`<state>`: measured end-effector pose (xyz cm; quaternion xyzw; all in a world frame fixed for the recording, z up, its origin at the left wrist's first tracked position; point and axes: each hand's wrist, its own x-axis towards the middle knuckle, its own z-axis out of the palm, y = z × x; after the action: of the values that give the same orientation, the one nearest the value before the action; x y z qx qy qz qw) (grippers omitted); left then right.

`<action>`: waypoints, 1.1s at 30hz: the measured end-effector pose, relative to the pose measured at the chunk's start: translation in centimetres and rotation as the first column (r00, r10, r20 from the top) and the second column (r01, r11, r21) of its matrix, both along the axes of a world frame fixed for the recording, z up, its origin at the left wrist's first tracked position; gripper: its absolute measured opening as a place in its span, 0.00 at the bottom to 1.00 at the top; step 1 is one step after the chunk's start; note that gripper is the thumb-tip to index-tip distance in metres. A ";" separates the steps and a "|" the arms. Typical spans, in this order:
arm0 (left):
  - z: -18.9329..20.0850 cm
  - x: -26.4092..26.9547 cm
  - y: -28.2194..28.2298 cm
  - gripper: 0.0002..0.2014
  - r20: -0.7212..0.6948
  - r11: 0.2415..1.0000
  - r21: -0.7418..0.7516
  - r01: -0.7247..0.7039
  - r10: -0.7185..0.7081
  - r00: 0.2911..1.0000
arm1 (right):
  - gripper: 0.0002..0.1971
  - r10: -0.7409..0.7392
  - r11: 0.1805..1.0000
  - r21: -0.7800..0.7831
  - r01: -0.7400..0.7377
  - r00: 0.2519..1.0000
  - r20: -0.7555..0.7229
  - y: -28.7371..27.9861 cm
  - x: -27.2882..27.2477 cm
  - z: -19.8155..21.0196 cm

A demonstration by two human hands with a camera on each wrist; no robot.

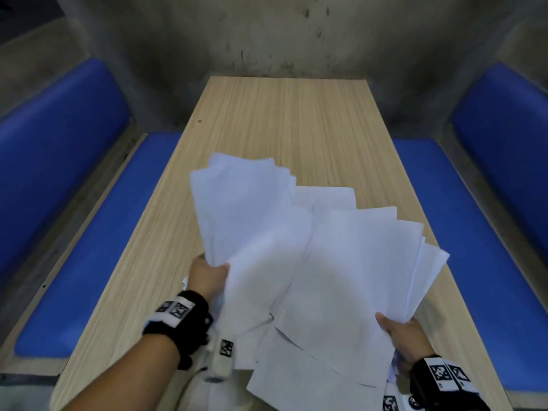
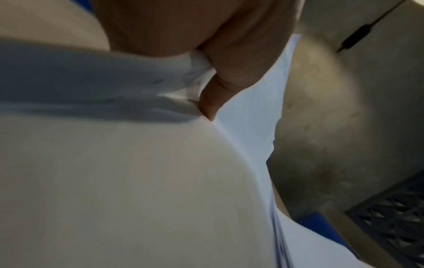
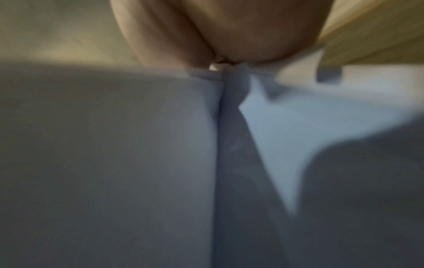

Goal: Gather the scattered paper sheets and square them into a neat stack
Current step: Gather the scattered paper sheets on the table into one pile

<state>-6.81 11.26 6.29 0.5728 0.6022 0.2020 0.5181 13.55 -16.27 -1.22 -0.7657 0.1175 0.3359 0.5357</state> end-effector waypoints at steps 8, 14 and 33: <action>6.9 -5.6 6.1 0.18 0.233 0.999 0.019 -0.048 0.042 0.972 | 0.09 0.060 0.996 0.063 -0.061 0.998 0.017 -1.2 2.2 1.5; 2.9 -3.4 2.6 0.19 0.242 0.957 -0.136 0.256 -0.218 0.945 | 0.11 0.141 0.974 0.178 -0.139 0.990 0.001 1.4 0.5 2.8; -2.9 2.1 -2.5 0.27 -0.043 0.876 -0.026 0.481 -0.482 0.875 | 0.28 0.115 0.918 0.394 -0.031 0.975 -0.190 -1.1 0.2 4.6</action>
<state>-4.75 8.75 3.36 0.7055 0.4548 0.0486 0.5414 13.74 -17.39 3.39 -0.6083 0.0755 0.4513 0.6486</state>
